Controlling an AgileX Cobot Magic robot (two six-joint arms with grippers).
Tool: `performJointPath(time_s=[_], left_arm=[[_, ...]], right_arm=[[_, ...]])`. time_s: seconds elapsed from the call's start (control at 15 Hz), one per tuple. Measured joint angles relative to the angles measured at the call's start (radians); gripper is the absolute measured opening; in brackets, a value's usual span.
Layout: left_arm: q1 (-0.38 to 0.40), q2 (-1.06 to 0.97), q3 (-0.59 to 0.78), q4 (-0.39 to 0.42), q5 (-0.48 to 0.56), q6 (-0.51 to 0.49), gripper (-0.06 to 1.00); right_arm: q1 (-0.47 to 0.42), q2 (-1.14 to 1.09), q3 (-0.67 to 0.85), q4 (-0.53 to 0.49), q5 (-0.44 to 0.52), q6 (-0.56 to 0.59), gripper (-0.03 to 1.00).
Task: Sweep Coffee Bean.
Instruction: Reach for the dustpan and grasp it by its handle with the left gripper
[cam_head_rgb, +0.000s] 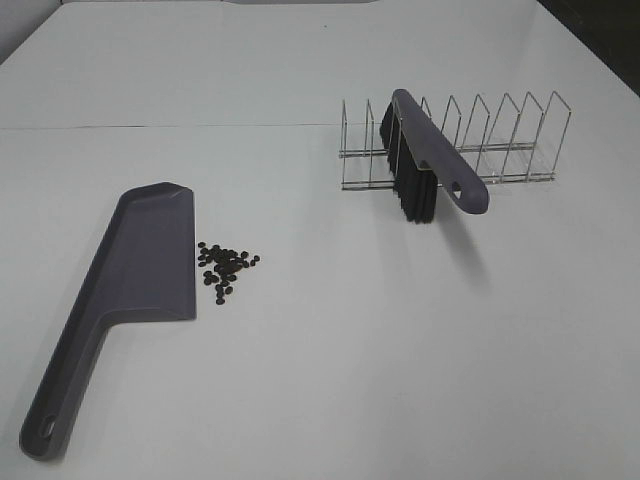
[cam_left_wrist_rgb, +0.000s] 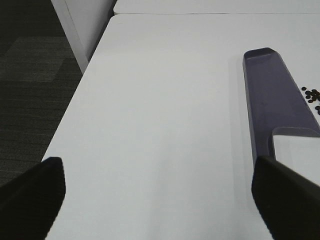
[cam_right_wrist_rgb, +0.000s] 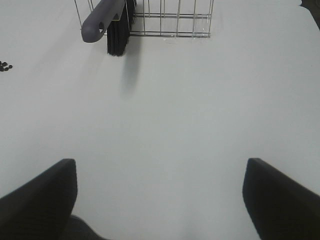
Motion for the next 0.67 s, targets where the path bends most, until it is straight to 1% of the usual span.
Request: performJointPath(time_s=[0.67], left_arm=[[0.000, 0.000, 0.000, 0.000, 0.000, 0.000, 0.93]], right_arm=[[0.000, 0.000, 0.000, 0.000, 0.000, 0.000, 0.77]])
